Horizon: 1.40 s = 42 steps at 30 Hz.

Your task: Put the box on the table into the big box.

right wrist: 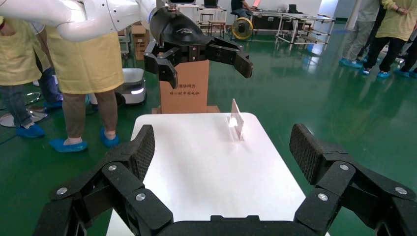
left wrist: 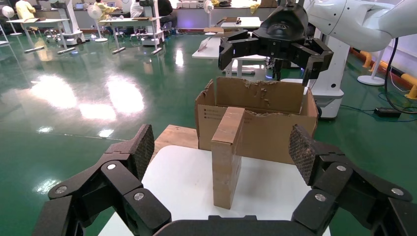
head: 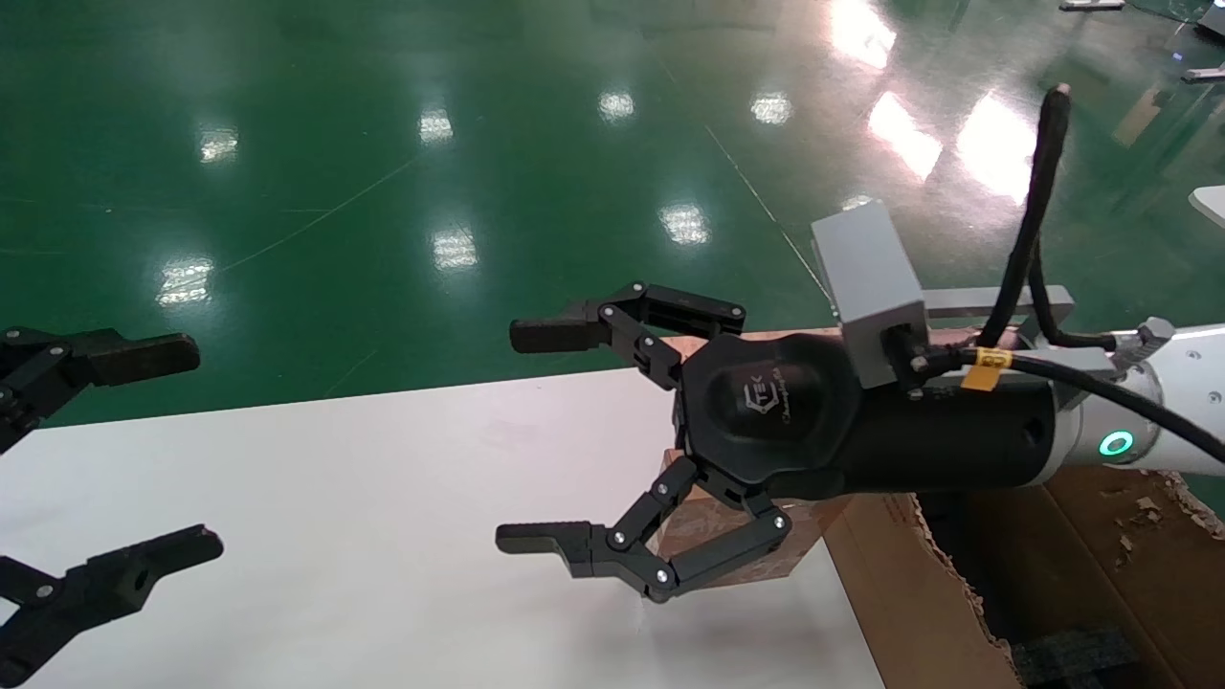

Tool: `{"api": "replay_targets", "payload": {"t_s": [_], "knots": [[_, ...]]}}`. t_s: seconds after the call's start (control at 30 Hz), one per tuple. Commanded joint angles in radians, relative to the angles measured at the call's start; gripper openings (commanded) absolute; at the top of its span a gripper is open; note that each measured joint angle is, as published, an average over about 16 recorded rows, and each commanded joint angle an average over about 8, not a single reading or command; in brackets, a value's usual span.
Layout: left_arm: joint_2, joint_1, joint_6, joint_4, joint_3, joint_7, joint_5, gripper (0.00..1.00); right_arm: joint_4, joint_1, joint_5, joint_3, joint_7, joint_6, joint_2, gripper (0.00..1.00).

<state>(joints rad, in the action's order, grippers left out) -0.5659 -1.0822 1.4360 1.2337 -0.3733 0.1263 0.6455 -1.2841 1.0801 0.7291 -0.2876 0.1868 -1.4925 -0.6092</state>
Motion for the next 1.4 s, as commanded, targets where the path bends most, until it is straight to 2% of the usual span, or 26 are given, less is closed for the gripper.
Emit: {"api": "replay_targets", "payload": {"t_s": [0.03,0.63,0.73,0.8,0.9,1.0,1.07,1.4], "knots": [[0.0,0.0,0.0,0.0,0.0,0.0,0.0,1.0,0.0,0.0,0.0,0.0,0.0,0.0,0.0,1.0],[0.0,0.0,0.0,0.0,0.0,0.0,0.0,0.99,0.001,-0.001,0.005,0.0,-0.001,-0.001,0.002,1.0],[0.0,0.0,0.0,0.0,0.0,0.0,0.0,0.84,0.007,0.0,0.02,-0.004,-0.007,-0.005,0.011,1.0],[0.0,0.0,0.0,0.0,0.0,0.0,0.0,0.65,0.017,0.003,0.04,-0.008,-0.017,-0.013,0.021,1.0],[0.0,0.0,0.0,0.0,0.0,0.0,0.0,0.28,0.045,0.015,0.078,-0.018,-0.041,-0.035,0.039,1.0],[0.0,0.0,0.0,0.0,0.0,0.0,0.0,0.06,0.084,0.035,0.119,-0.033,-0.07,-0.061,0.055,1.0],[0.0,0.0,0.0,0.0,0.0,0.0,0.0,0.0,0.112,0.05,0.144,-0.048,-0.092,-0.076,0.063,1.0],[0.0,0.0,0.0,0.0,0.0,0.0,0.0,0.0,0.229,0.155,0.255,-0.199,-0.21,-0.098,0.09,1.0]]}}
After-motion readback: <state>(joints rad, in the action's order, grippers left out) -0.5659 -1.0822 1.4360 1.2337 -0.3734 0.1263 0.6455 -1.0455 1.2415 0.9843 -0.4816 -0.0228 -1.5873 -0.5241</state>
